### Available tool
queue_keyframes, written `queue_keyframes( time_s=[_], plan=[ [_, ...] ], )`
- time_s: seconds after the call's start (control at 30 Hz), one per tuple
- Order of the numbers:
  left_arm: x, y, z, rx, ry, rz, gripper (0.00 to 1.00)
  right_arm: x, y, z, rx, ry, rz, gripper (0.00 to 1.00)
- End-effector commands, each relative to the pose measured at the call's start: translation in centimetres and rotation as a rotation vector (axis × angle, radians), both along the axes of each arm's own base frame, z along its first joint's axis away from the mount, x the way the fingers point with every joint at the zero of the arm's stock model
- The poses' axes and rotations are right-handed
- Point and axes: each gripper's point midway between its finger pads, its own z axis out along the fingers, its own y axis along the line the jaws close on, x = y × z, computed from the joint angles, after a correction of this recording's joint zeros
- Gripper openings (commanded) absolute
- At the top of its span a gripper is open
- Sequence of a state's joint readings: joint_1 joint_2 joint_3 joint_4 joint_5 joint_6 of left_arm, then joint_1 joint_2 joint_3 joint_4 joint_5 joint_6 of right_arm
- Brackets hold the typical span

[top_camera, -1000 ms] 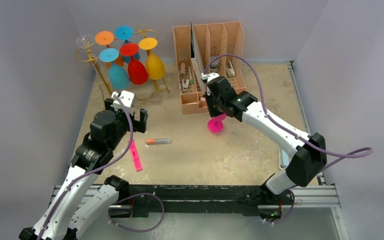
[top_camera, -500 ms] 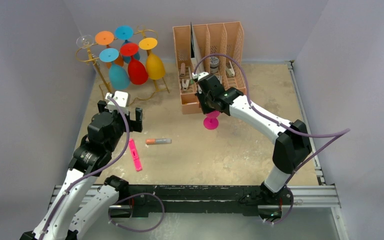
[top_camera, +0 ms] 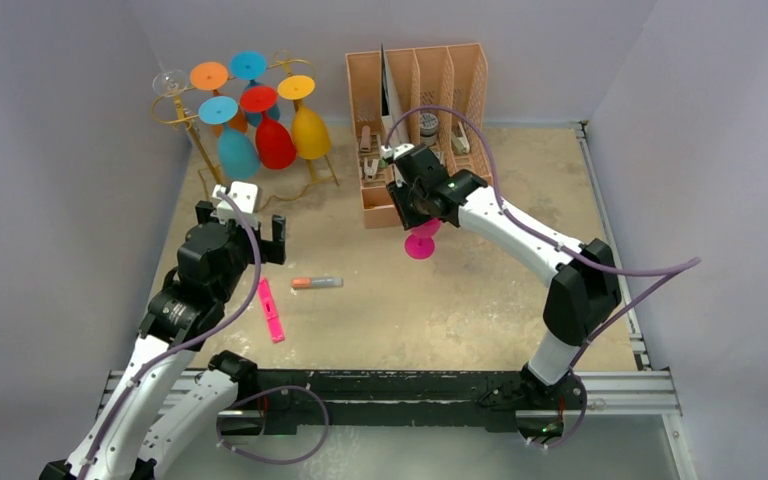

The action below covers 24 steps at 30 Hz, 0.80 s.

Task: Take the wine glass off the wine glass rack
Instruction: Place the wine glass at the center of the board, then pick up the wine glass from the wine rack.

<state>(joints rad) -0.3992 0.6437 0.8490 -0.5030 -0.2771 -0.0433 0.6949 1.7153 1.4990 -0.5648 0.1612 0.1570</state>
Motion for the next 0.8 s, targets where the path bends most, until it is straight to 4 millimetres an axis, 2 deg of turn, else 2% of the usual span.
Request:
queue_keyframes(
  time_s=[0.0, 0.07, 0.17, 0.27, 0.3, 0.33, 0.4, 0.5, 0.57, 0.67, 0.77],
  plan=[
    [0.2, 0.4, 1.7, -0.032, -0.037, 0.034, 1.00, 0.0, 0.2, 3.3, 0.018, -0.036, 0.031, 0.46],
    [0.3, 0.6, 1.5, -0.028, -0.032, 0.042, 1.00, 0.2, 0.6, 5.1, 0.048, -0.071, 0.047, 0.59],
    [0.4, 0.6, 1.5, -0.040, -0.025, 0.055, 1.00, 0.3, 0.3, 8.2, 0.054, -0.117, 0.060, 0.63],
    [0.3, -0.1, 1.6, -0.099, -0.018, 0.044, 1.00, -0.7, -0.6, 10.6, 0.069, -0.127, 0.044, 0.70],
    [0.2, -0.7, 1.6, -0.134, 0.000, 0.025, 1.00, -1.1, -1.2, 11.4, 0.089, -0.133, -0.005, 0.90],
    [0.0, -1.3, 1.5, -0.170, 0.028, 0.009, 1.00, -1.0, -2.2, 12.1, 0.118, -0.154, -0.114, 0.98],
    [-0.5, -2.4, 1.1, -0.228, 0.093, -0.015, 1.00, -2.8, -3.4, 11.8, 0.204, -0.124, -0.230, 0.99],
    [-1.6, -2.4, -0.2, -0.309, 0.208, 0.049, 1.00, -5.8, -3.9, 10.7, 0.398, -0.109, -0.292, 0.99],
    [-2.8, -2.1, -0.9, -0.356, 0.276, 0.100, 1.00, -7.5, -4.8, 11.9, 0.528, -0.162, -0.297, 0.99],
    [-3.6, -2.2, -0.1, -0.427, 0.285, 0.128, 1.00, -9.6, -6.2, 11.5, 0.590, -0.125, -0.366, 0.99],
    [-3.4, -2.6, 2.2, -0.485, 0.236, 0.110, 1.00, -11.4, -6.9, 10.5, 0.569, -0.056, -0.371, 0.99]
  ],
)
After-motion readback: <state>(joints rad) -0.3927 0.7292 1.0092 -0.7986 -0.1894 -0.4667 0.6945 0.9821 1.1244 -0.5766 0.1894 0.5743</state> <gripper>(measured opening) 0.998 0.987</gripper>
